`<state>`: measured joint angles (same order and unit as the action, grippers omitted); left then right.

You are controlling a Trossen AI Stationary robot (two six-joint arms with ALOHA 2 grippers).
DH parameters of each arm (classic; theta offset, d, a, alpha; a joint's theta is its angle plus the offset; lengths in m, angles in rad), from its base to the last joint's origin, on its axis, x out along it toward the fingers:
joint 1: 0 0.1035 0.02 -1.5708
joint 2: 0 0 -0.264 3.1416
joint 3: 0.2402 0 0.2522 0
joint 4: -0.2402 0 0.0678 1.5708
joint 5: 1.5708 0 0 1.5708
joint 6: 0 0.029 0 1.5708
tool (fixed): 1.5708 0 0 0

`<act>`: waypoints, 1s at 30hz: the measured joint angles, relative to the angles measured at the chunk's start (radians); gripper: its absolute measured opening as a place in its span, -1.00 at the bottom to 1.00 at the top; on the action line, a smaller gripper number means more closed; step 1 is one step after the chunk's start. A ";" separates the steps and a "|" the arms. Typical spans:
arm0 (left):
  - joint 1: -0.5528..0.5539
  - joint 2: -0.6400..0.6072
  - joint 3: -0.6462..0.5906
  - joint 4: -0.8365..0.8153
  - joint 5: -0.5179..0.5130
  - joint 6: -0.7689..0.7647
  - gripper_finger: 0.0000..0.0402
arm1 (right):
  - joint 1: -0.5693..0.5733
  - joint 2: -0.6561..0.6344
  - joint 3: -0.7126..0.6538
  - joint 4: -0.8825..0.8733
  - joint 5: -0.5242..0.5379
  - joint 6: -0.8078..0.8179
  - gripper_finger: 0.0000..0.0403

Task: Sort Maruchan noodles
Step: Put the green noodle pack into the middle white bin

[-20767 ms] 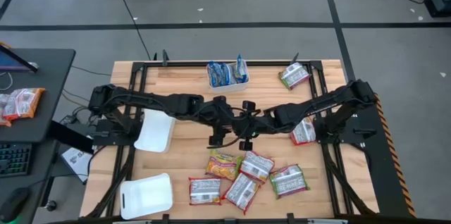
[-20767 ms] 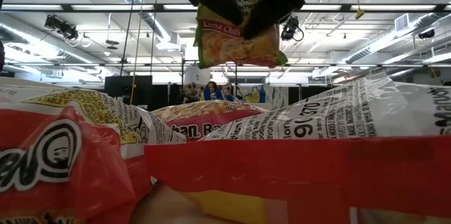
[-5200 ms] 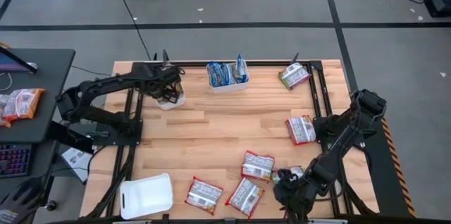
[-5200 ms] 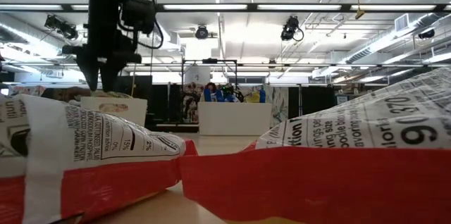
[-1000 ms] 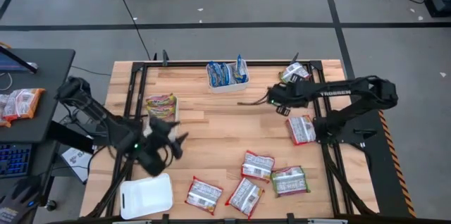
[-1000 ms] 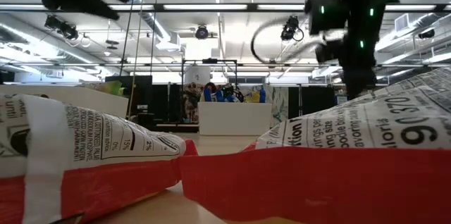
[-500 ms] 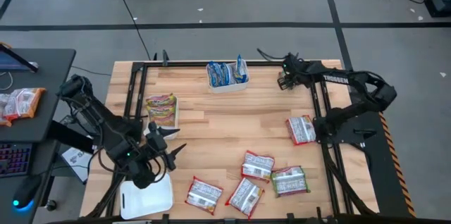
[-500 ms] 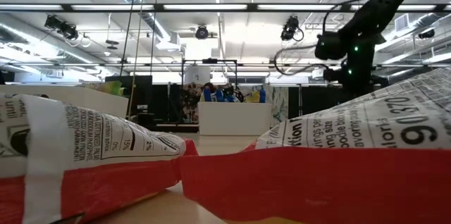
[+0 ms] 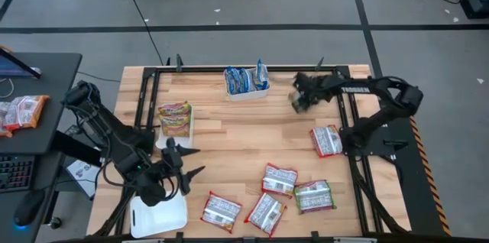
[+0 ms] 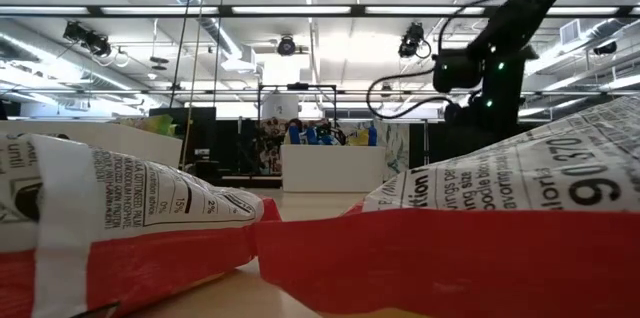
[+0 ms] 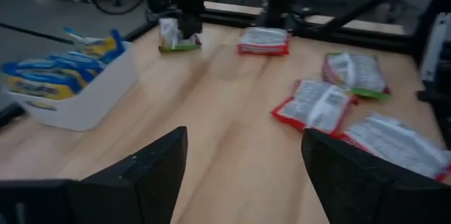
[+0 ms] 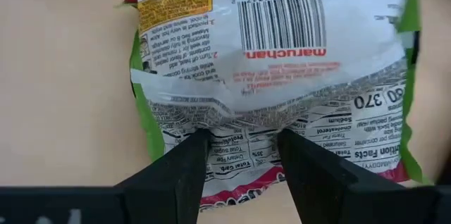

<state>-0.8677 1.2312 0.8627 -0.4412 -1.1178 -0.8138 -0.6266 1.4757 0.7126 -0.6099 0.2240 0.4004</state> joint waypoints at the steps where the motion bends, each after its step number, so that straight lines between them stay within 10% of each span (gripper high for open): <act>1: 0.000 0.000 0.000 0.016 0.011 0.020 0.40 | 0.051 -0.016 -0.002 -0.044 -0.026 0.007 -0.07; 10: 0.001 0.000 -0.001 0.167 0.025 0.274 0.40 | 0.742 -0.155 -0.013 -0.205 -0.294 0.302 -0.07; 17: 0.020 0.040 -0.001 0.405 0.261 0.548 0.40 | 1.129 -0.200 0.062 -0.134 -0.100 0.511 -0.07; 30: 0.214 0.305 -0.001 0.524 0.411 0.608 0.40 | 1.059 0.057 0.040 -0.142 -0.038 0.215 -0.09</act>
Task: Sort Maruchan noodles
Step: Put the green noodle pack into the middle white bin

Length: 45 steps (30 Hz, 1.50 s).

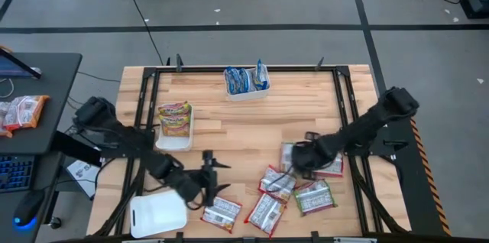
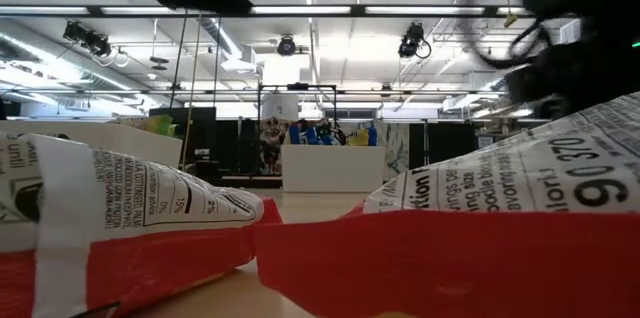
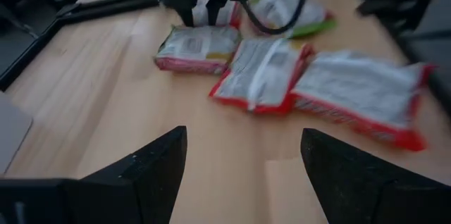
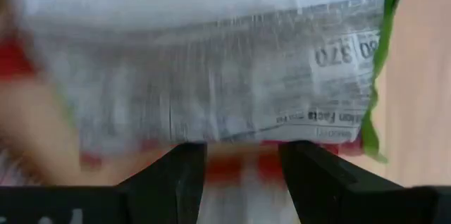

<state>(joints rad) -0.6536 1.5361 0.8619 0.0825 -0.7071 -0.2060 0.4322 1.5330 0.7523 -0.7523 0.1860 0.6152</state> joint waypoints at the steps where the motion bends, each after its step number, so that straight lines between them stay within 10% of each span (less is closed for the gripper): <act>1: 0.021 0.017 0.000 0.013 0.017 0.020 0.40 | -0.025 0.024 0.008 0.058 0.019 -0.064 -0.09; 8: 0.140 0.126 0.000 0.066 0.109 0.266 0.40 | -0.159 0.131 0.099 0.509 0.057 -0.530 -0.09; 15: 0.167 0.173 0.001 0.053 0.135 0.584 0.40 | -0.176 0.061 0.142 0.529 0.060 -0.645 -0.09; 30: 0.108 0.365 0.401 -0.548 0.009 -0.027 0.40 | -0.019 -0.180 0.142 0.499 0.333 -0.434 -0.09; 36: 0.106 0.459 0.425 -0.546 -0.052 -0.142 0.40 | 0.040 -0.147 0.142 0.624 0.430 -0.501 -0.09; 45: 0.024 0.361 0.407 -0.677 -0.136 -0.378 0.40 | 0.055 -0.278 0.164 0.823 0.114 -0.818 -0.10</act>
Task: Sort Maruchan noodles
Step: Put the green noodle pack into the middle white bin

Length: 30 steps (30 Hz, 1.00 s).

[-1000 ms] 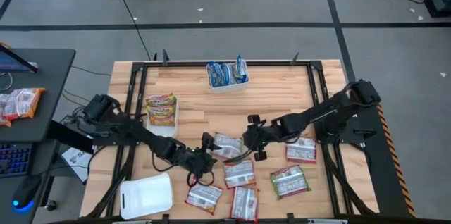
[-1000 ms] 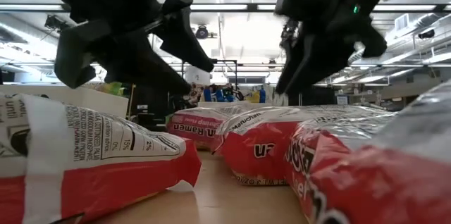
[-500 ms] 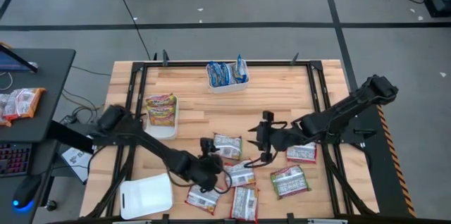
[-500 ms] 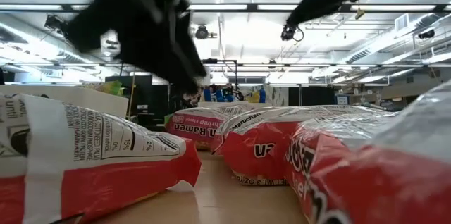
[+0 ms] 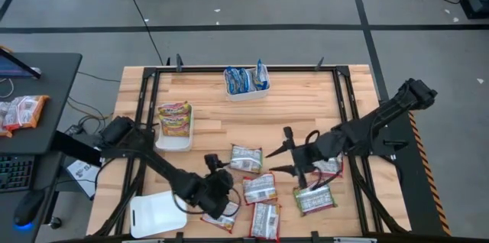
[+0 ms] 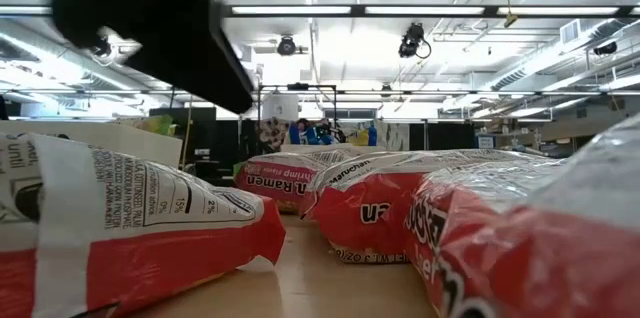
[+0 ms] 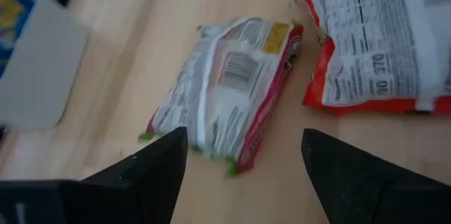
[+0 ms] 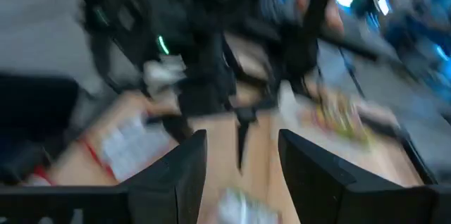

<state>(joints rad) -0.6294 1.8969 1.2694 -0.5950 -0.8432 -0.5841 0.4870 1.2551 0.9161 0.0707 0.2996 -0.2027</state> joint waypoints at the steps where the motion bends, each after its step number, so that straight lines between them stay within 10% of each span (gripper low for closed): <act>1: -0.011 -0.007 -0.010 0.011 -0.018 -0.016 0.40 | -0.006 -0.014 -0.009 0.032 -0.045 -0.019 -0.10; 7: -0.030 0.027 -0.072 0.208 -0.039 -0.066 0.40 | -0.035 -0.024 -0.111 0.212 -0.154 -0.056 -0.10; 19: 0.139 0.166 0.082 0.300 0.125 0.322 0.40 | 0.078 -0.096 -0.135 0.000 0.094 0.189 -0.10; 30: 0.206 0.221 0.081 0.158 0.161 0.309 0.32 | 0.159 -0.062 -0.173 -0.112 0.202 0.386 -0.10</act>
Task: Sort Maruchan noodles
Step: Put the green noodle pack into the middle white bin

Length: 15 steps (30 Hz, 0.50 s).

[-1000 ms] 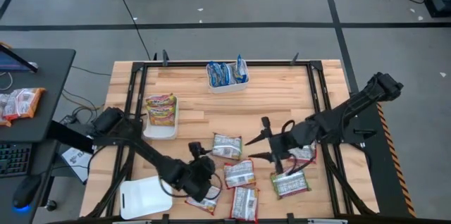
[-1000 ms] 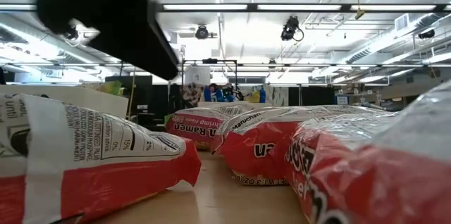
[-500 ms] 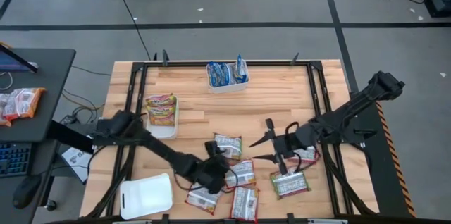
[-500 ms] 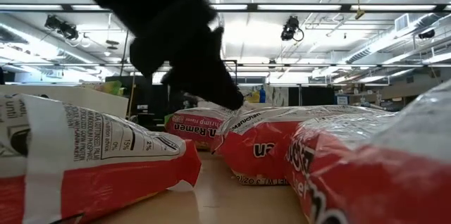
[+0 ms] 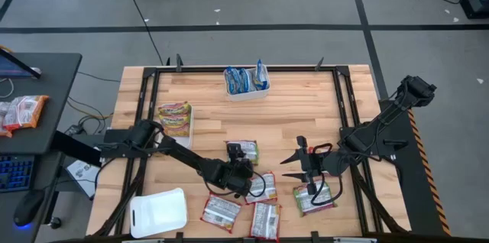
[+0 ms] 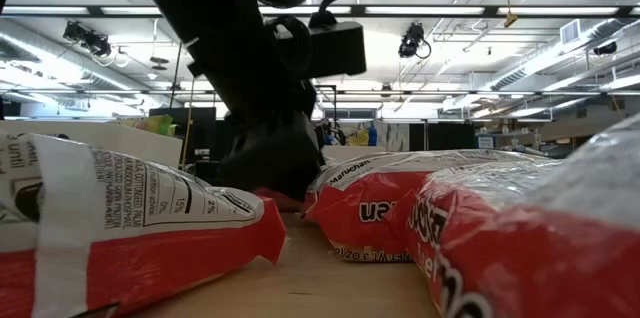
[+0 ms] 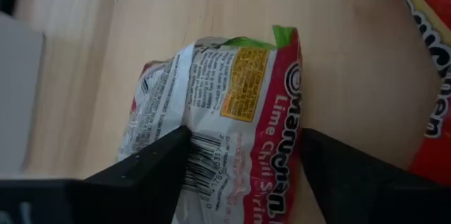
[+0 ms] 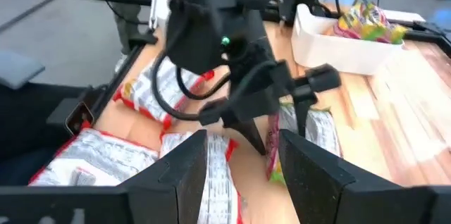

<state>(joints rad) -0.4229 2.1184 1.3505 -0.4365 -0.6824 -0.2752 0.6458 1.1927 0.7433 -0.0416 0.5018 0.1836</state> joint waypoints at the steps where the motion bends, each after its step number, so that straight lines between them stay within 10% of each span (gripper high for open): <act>1: 0.000 0.002 0.001 -0.013 -0.008 0.011 0.26 | 0.004 0.000 0.000 0.009 0.002 0.003 -0.10; 11: 0.045 -0.068 -0.004 -0.068 0.124 0.079 -0.83 | 0.007 -0.048 0.002 -0.023 -0.003 0.008 -0.10; 15: 0.091 -0.205 -0.010 -0.147 0.292 0.135 -0.94 | 0.000 -0.050 0.002 -0.016 -0.039 0.013 -0.10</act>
<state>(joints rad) -0.3317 1.9133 1.3407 -0.5832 -0.3899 -0.1404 0.6453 1.1431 0.7452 -0.0574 0.4627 0.1961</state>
